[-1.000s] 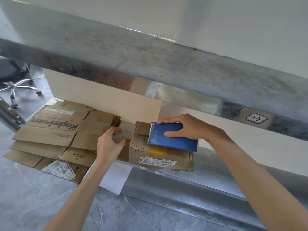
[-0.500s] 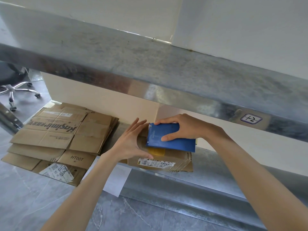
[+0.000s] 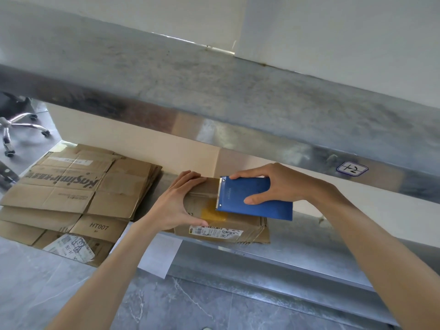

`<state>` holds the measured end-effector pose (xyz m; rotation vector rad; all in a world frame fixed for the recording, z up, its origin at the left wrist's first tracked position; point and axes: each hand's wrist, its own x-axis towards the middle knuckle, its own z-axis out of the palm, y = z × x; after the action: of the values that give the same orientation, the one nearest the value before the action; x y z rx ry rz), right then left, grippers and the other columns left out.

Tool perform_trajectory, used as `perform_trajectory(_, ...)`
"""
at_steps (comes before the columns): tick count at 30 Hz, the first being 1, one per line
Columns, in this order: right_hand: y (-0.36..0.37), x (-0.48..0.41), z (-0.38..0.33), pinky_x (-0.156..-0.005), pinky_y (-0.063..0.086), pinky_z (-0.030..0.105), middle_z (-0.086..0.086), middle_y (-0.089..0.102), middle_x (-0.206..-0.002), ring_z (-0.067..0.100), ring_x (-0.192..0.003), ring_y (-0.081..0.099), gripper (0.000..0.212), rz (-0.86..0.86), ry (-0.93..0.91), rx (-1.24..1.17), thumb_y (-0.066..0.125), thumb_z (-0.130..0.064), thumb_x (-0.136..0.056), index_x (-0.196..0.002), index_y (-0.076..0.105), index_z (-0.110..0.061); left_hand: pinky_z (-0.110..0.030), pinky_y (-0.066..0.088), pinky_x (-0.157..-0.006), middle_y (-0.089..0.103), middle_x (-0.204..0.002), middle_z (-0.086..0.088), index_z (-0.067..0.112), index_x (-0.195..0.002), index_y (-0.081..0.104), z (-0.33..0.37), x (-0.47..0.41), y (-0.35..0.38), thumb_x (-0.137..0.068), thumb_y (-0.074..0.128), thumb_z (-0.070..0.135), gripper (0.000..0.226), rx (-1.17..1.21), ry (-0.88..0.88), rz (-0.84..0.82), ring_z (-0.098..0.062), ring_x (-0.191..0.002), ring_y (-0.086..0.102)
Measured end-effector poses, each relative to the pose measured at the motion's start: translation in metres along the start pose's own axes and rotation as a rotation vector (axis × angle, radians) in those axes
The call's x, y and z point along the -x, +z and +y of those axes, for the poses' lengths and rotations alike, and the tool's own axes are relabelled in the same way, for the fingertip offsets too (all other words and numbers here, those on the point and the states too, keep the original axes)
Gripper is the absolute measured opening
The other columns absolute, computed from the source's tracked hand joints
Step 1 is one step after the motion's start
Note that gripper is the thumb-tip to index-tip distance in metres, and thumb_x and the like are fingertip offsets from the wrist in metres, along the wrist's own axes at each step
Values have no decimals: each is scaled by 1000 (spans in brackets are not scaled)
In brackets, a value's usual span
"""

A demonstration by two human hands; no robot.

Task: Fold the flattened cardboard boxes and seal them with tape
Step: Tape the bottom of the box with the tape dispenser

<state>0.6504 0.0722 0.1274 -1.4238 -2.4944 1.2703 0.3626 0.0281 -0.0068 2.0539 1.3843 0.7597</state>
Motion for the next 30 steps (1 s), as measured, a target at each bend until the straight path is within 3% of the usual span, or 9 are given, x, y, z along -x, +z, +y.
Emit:
perform_trajectory(6,-2,19,22,-92,55,31,-39,52,-130,-2,-107,62,53,30,12,-83,79,-43,-82,-121,53,-69,-42,33,-112,27,-156,20,39,-149,35,5,1,-1,-55,78,74,110,-28,5,-45,8,-146,10)
perform_trajectory(12,-14,42,45,-74,50,10,-39,56,-124,-9,-102,62,53,27,52,-205,79,-33,-84,-125,57,-60,-45,34,-114,25,-157,25,43,-149,35,7,-2,-4,-55,82,69,108,-60,-2,-79,6,-148,11)
perform_trajectory(16,-14,51,58,-94,54,29,-37,52,-134,-2,-113,60,55,36,71,-150,79,-43,-80,-125,54,-64,-43,31,-115,23,-156,30,46,-147,36,7,-3,-4,-53,78,73,106,-46,7,-75,8,-148,9)
perform_trajectory(19,-17,58,69,-100,52,40,-38,50,-135,1,-118,59,60,37,73,-112,77,-61,-71,-125,51,-66,-45,29,-117,26,-157,26,44,-148,37,7,-4,-3,-53,82,68,107,-52,1,-78,5,-149,9)
perform_trajectory(24,-23,75,88,-100,53,40,-39,51,-133,-2,-115,60,66,48,96,-87,75,-69,-64,-125,51,-67,-40,21,-119,26,-158,24,42,-149,38,7,-5,-3,-55,90,56,108,-48,-6,-81,6,-149,7)
perform_trajectory(30,-34,96,104,-95,55,40,-38,55,-129,-2,-107,63,66,44,145,-120,77,-67,-63,-124,52,-67,-35,15,-120,28,-157,23,42,-148,39,9,-5,-4,-53,88,59,108,-57,-4,-89,7,-149,7)
